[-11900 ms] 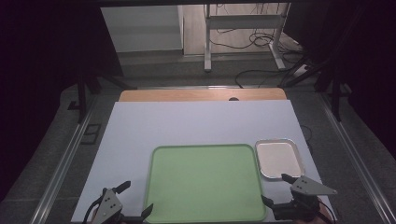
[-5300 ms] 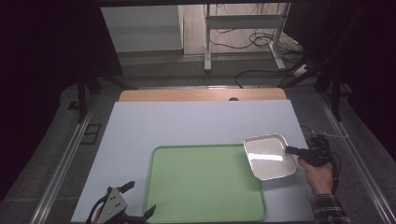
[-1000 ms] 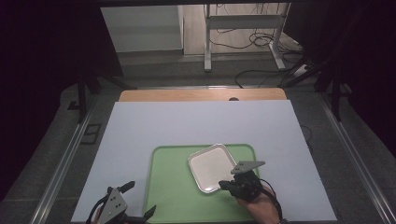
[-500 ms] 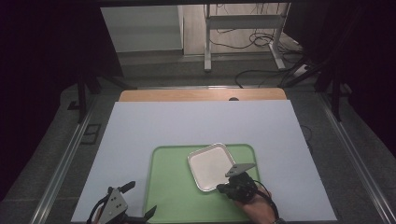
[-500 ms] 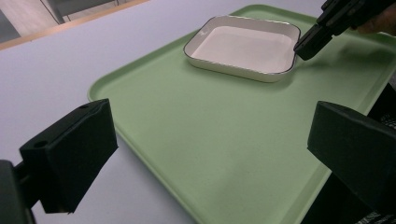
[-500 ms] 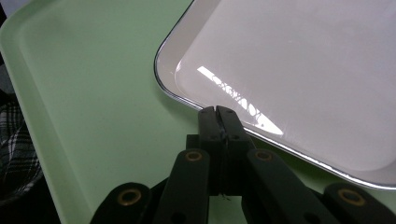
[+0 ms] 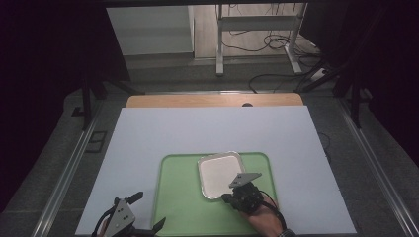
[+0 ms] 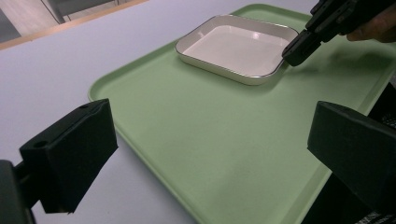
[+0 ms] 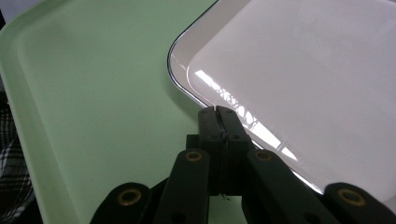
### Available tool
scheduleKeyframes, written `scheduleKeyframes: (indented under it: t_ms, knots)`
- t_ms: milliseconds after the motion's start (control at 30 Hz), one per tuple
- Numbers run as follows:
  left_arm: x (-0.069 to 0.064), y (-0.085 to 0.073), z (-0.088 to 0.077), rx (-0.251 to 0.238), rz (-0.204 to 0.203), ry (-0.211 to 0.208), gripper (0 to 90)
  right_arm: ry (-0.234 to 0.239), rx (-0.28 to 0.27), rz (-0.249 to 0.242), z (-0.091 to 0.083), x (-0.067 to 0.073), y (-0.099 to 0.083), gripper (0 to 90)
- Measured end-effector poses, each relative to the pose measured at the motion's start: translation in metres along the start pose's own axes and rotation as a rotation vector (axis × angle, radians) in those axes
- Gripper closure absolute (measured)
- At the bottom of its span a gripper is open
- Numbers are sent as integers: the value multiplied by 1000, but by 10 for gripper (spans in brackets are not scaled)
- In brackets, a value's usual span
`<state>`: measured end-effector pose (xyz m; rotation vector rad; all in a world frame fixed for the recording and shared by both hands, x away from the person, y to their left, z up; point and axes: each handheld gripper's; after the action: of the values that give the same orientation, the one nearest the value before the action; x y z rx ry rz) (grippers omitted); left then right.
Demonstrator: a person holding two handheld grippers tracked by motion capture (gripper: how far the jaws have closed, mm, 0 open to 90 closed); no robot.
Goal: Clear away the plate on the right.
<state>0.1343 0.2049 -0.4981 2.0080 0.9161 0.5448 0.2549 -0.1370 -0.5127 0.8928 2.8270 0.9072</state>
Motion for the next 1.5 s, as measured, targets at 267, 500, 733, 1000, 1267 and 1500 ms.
scheduleKeyframes:
  t_ms: [267,500,733,1000,1267,1500]
  knots:
    - [0,0,0,1,2,1,12,-23,-10,-16,8,2,9,897]
    - [0,0,0,1,3,1,12,-17,-13,-26,9,3,12,896]
    - [0,0,0,0,1,1,12,-2,-12,-24,7,5,12,883]
    - [0,0,-1,4,-5,2,15,9,-30,-16,-1,4,12,820]
    - [0,1,-1,6,-11,1,19,-2,-58,10,-12,-3,10,732]
    - [0,1,-1,6,-16,2,20,-11,-79,30,-21,-9,7,668]
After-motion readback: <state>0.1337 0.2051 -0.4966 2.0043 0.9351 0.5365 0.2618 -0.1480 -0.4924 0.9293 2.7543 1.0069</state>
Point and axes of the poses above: each handheld gripper's, and its own axes: z roughly forward along the jaws, y roughly out of its top, x roughly to its left, and after that the axes turned 7 degrees about x, right-handed
